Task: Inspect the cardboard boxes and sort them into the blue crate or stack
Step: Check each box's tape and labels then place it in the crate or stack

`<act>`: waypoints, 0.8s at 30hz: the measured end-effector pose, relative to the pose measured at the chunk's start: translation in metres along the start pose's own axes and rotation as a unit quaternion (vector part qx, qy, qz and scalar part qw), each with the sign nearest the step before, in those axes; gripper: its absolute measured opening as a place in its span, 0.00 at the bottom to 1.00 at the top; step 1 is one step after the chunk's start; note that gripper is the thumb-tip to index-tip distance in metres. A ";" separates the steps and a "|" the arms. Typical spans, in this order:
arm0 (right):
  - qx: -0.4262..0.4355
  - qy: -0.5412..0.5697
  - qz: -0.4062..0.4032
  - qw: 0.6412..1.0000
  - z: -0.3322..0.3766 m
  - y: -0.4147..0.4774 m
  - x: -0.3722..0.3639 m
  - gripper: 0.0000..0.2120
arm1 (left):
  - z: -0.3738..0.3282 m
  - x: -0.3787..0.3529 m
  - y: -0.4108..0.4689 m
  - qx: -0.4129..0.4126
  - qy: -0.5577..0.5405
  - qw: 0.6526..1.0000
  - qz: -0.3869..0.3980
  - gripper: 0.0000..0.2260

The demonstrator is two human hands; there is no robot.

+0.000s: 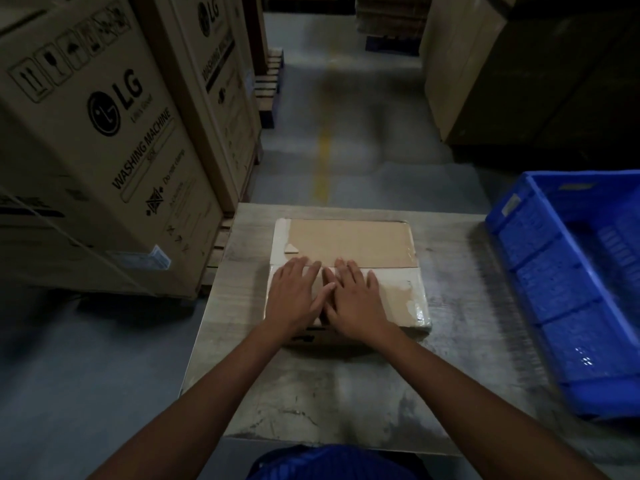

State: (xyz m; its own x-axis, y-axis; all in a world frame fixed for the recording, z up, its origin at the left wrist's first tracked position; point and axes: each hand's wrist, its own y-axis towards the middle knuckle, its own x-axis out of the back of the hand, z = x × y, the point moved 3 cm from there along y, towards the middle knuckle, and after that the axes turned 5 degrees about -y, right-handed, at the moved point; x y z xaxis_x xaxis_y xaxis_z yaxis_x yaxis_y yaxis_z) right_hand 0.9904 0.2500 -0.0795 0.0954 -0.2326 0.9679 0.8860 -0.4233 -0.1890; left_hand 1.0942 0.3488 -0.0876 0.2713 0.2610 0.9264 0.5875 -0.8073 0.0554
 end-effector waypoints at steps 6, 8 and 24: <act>-0.086 -0.016 -0.038 0.995 -0.024 -0.015 -0.002 0.40 | -0.002 -0.011 0.005 -0.012 0.039 0.996 0.076 0.37; -0.090 -0.007 -0.027 0.996 -0.022 -0.013 -0.003 0.41 | -0.001 -0.010 0.005 -0.013 0.037 0.996 0.082 0.36; -0.084 0.015 -0.023 0.996 -0.081 -0.011 0.032 0.31 | -0.048 -0.015 0.028 -0.062 0.052 0.981 0.176 0.35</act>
State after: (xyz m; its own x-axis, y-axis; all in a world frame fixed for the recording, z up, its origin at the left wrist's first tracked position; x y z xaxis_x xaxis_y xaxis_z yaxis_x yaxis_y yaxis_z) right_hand 0.9470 0.1764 -0.0602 0.0401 -0.2350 0.9712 0.8000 -0.5748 -0.1721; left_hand 1.0693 0.2969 -0.0822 0.3576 -0.0964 0.9289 0.3716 -0.8979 -0.2362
